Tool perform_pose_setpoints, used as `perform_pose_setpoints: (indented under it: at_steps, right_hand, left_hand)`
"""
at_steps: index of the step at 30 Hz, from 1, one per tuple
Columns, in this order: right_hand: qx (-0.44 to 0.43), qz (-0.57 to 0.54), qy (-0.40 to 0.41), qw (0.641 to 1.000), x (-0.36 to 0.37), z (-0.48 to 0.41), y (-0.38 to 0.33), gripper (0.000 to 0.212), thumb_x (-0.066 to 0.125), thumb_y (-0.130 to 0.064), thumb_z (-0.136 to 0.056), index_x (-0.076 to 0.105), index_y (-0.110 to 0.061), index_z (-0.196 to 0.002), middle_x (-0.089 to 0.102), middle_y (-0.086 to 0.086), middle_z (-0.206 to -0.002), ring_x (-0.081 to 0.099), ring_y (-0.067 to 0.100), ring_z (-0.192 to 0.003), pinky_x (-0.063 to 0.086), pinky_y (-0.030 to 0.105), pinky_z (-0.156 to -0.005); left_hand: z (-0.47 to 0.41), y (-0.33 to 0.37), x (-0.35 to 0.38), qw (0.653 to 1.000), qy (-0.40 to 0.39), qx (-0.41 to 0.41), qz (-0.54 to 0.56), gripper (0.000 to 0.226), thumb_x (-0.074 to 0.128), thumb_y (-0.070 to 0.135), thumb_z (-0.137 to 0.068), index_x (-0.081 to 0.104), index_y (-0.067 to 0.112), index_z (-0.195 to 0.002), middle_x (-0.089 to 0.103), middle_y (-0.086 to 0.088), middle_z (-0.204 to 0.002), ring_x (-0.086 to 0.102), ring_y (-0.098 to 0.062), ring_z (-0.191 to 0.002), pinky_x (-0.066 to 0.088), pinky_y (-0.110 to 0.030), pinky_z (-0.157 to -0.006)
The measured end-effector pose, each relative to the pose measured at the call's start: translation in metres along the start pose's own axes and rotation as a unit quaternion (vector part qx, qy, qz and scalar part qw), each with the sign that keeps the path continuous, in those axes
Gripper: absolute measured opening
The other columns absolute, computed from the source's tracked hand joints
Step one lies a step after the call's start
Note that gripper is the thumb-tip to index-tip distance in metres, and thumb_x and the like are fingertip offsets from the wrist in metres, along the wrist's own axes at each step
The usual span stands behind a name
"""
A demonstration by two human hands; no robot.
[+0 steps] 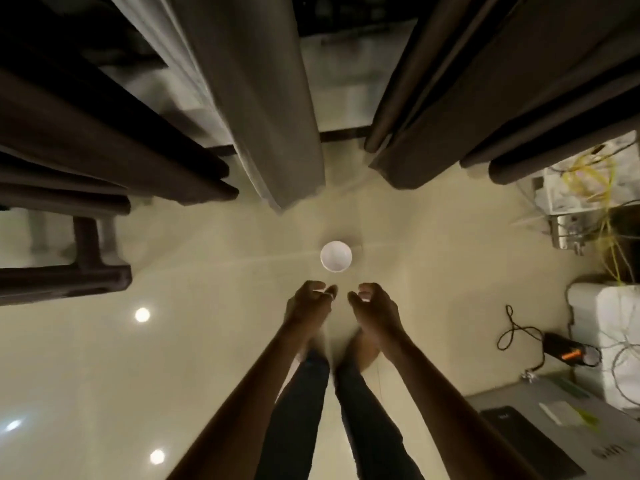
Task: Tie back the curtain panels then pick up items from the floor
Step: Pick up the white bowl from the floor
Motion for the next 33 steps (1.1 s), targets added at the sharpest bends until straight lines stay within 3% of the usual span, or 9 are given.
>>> perform_pose_setpoints:
  at_steps: [2, 6, 12, 16, 20, 25, 28, 31, 33]
  right_hand:
    - [-0.007, 0.015, -0.004, 1.000, 0.013, -0.036, 0.008, 0.045, 0.058, -0.037, -0.100, 0.052, -0.019, -0.141, 0.061, 0.001, -0.141, 0.059, 0.017, -0.119, 0.042, 0.013, -0.071]
    - [-0.020, 0.048, -0.001, 0.999, 0.033, -0.114, 0.027, 0.043, 0.058, -0.036, -0.099, 0.055, -0.017, -0.138, 0.063, 0.003, -0.139, 0.059, 0.021, -0.124, 0.038, 0.021, -0.086]
    - [-0.023, 0.088, 0.012, 0.996, 0.068, -0.218, 0.067, 0.047, 0.056, -0.033, -0.100, 0.050, -0.011, -0.142, 0.060, 0.009, -0.141, 0.057, 0.028, -0.124, 0.040, 0.026, -0.084]
    - [-0.036, 0.095, 0.019, 0.995, 0.089, -0.270, 0.084, 0.050, 0.056, -0.025, -0.098, 0.046, -0.006, -0.143, 0.061, 0.012, -0.134, 0.053, 0.021, -0.099, 0.039, 0.024, -0.062]
    - [-0.004, 0.058, 0.037, 0.998, 0.100, -0.306, 0.096, 0.047, 0.055, -0.021, -0.095, 0.047, -0.006, -0.139, 0.059, 0.010, -0.128, 0.052, 0.022, -0.096, 0.036, 0.020, -0.054]
    - [0.018, -0.024, 0.026, 0.999, 0.112, -0.319, 0.094, 0.044, 0.047, -0.028, -0.100, 0.050, -0.009, -0.141, 0.060, 0.009, -0.123, 0.056, 0.023, -0.099, 0.044, 0.026, -0.063]
    - [0.040, -0.099, 0.050, 0.993, 0.108, -0.308, 0.089, 0.040, 0.046, -0.030, -0.102, 0.056, -0.009, -0.135, 0.061, 0.011, -0.127, 0.058, 0.027, -0.108, 0.057, 0.043, -0.091]
    - [0.059, -0.159, 0.085, 0.982, 0.096, -0.284, 0.084, 0.021, 0.047, -0.029, -0.101, 0.063, -0.017, -0.102, 0.061, 0.006, -0.109, 0.057, 0.030, -0.108, 0.053, 0.054, -0.100]
    - [0.070, -0.194, 0.086, 0.975, 0.086, -0.262, 0.076, 0.023, 0.048, -0.032, -0.102, 0.060, -0.024, -0.084, 0.062, 0.005, -0.099, 0.061, 0.033, -0.110, 0.054, 0.056, -0.099]
  left_hand:
    - [-0.038, -0.008, 0.007, 1.000, -0.005, -0.001, -0.003, 0.043, 0.062, 0.045, -0.095, 0.058, 0.022, -0.131, 0.072, 0.003, -0.099, 0.072, -0.018, -0.096, 0.057, -0.042, -0.094]
    - [-0.116, -0.023, 0.022, 0.997, -0.006, 0.008, -0.071, 0.043, 0.058, 0.044, -0.095, 0.060, 0.021, -0.132, 0.072, -0.003, -0.118, 0.069, -0.024, -0.110, 0.055, -0.042, -0.098]
    - [-0.224, -0.051, 0.048, 0.985, -0.009, 0.014, -0.169, 0.053, 0.054, 0.041, -0.098, 0.048, 0.013, -0.144, 0.060, -0.010, -0.140, 0.060, -0.032, -0.123, 0.046, -0.032, -0.097]
    - [-0.280, -0.067, 0.066, 0.993, -0.020, -0.033, -0.111, 0.064, 0.055, 0.032, -0.098, 0.031, 0.008, -0.153, 0.041, -0.015, -0.153, 0.053, -0.034, -0.129, 0.048, -0.037, -0.105]
    - [-0.315, -0.075, 0.077, 0.997, -0.022, -0.062, -0.043, 0.069, 0.053, 0.026, -0.098, 0.021, 0.014, -0.159, 0.035, -0.011, -0.156, 0.049, -0.033, -0.132, 0.047, -0.045, -0.109]
    - [-0.323, -0.084, 0.083, 0.990, -0.065, -0.075, 0.098, 0.056, 0.056, 0.029, -0.100, 0.035, 0.022, -0.152, 0.041, -0.004, -0.149, 0.046, -0.021, -0.121, 0.053, -0.035, -0.094]
    - [-0.313, -0.083, 0.079, 0.984, -0.071, -0.080, 0.144, 0.051, 0.058, 0.035, -0.100, 0.042, 0.019, -0.146, 0.046, -0.004, -0.145, 0.049, -0.022, -0.128, 0.053, -0.035, -0.089]
    - [-0.296, -0.076, 0.068, 0.986, -0.052, -0.062, 0.147, 0.044, 0.053, 0.037, -0.102, 0.050, 0.018, -0.141, 0.051, -0.005, -0.142, 0.054, -0.024, -0.127, 0.054, -0.036, -0.087]
    - [-0.278, -0.069, 0.058, 0.987, -0.035, -0.054, 0.149, 0.043, 0.052, 0.038, -0.102, 0.051, 0.021, -0.142, 0.052, -0.005, -0.142, 0.056, -0.025, -0.125, 0.055, -0.038, -0.091]
Point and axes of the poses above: each hand's wrist, its own z-axis away from the middle knuckle, its own x-axis out of the palm, y = z × x, the point moved 3 cm from there along -z, towards the middle knuckle
